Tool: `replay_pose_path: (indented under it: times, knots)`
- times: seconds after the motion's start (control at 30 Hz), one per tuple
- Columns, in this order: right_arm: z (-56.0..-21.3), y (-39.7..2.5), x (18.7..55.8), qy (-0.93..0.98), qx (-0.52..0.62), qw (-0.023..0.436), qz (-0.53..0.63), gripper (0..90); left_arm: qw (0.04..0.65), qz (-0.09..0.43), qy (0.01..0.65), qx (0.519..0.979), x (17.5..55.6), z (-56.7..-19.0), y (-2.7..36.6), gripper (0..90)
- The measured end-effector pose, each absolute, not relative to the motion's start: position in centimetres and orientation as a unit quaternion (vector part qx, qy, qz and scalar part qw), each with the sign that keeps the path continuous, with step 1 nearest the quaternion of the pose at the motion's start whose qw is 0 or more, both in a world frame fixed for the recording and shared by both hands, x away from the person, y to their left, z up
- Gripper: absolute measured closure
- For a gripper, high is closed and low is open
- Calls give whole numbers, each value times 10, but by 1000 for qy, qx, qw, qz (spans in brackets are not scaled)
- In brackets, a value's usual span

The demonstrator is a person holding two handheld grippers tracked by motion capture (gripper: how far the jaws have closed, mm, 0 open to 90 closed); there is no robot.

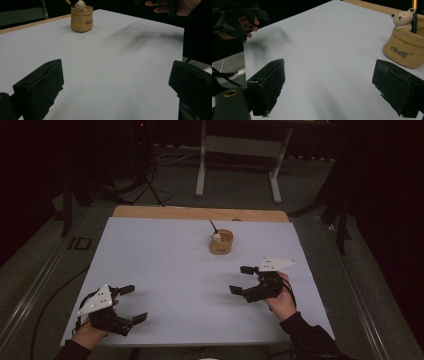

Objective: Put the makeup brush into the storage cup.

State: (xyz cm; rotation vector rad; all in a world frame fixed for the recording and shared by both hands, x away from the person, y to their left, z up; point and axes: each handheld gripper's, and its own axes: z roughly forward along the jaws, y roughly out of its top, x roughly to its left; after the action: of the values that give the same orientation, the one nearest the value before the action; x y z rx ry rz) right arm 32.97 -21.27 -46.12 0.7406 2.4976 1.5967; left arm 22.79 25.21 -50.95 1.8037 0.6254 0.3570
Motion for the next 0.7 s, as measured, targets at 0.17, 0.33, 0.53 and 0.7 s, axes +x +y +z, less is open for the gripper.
replay_pose_path:
  times: [0.17,0.33,0.53,0.7]
  knots:
    - [-466,-221,323,816,232,31,528,112,563,152,265,768,228,-509,252,5]
    - [-471,-230,316,822,212,22,528,112,563,152,265,768,228,-509,252,5]
    - [-477,-245,310,821,213,15,529,112,564,151,266,767,228,-510,252,5]
    - [-485,-258,305,824,220,19,521,112,563,152,266,768,228,-510,252,5]
